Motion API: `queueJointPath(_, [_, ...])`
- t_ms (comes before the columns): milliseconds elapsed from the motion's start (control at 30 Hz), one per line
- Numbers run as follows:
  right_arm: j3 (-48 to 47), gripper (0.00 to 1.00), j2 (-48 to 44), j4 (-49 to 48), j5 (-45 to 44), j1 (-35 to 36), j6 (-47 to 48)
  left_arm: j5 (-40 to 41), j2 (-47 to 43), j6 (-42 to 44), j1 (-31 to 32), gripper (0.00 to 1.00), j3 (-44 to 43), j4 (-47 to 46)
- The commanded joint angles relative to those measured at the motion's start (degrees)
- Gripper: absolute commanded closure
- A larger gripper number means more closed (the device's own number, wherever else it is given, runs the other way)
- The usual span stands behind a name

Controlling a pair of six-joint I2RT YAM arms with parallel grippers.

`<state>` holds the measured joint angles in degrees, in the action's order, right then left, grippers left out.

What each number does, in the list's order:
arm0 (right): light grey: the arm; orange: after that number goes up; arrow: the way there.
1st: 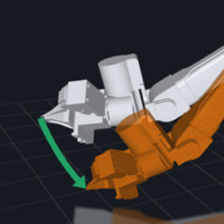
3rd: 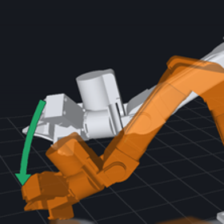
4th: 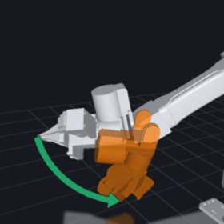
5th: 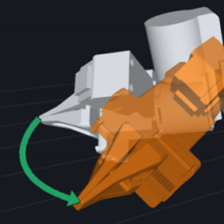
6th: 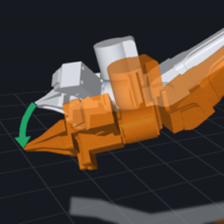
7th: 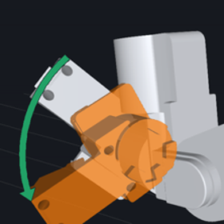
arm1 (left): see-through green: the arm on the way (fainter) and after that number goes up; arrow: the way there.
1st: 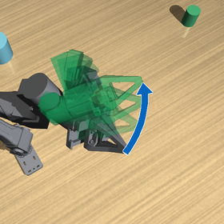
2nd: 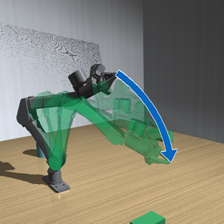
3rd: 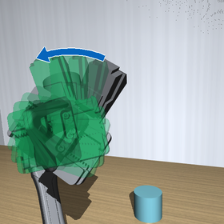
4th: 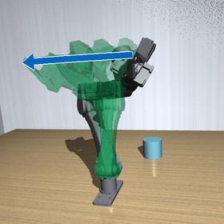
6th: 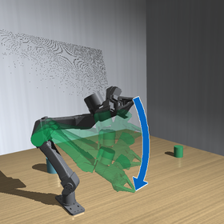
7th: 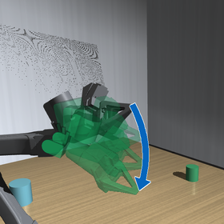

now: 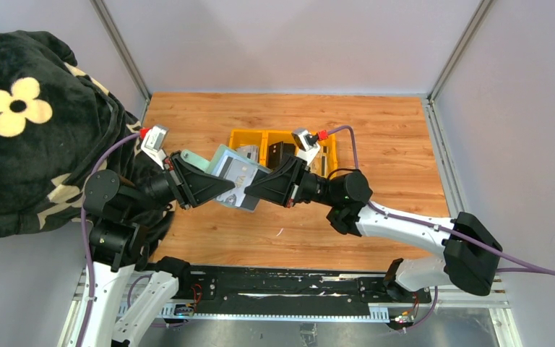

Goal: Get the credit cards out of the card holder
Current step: Remove the credit card from the card holder.

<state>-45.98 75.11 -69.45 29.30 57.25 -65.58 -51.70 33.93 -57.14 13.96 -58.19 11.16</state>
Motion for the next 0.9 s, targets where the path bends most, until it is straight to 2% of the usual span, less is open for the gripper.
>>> queueJointPath(0, [3.1,1.0,-0.8,-1.6,-2.5,0.9,1.8,0.2,-0.1,0.2,0.3,0.88,-3.8,-3.0])
queueJointPath(133, [3.5,1.0,0.0,-6.1,-2.7,1.5,2.3,0.8,0.7,1.2,-0.3,0.95,-5.1,-1.8])
queueJointPath(400, [4.6,1.0,2.4,-16.5,-2.1,1.5,-0.4,1.4,0.9,-0.4,-0.9,0.99,-4.0,0.7])
queueJointPath(867, [4.4,1.0,2.1,-19.6,-0.2,1.5,-1.3,2.5,-0.2,-2.2,-1.1,1.0,-5.0,1.6])
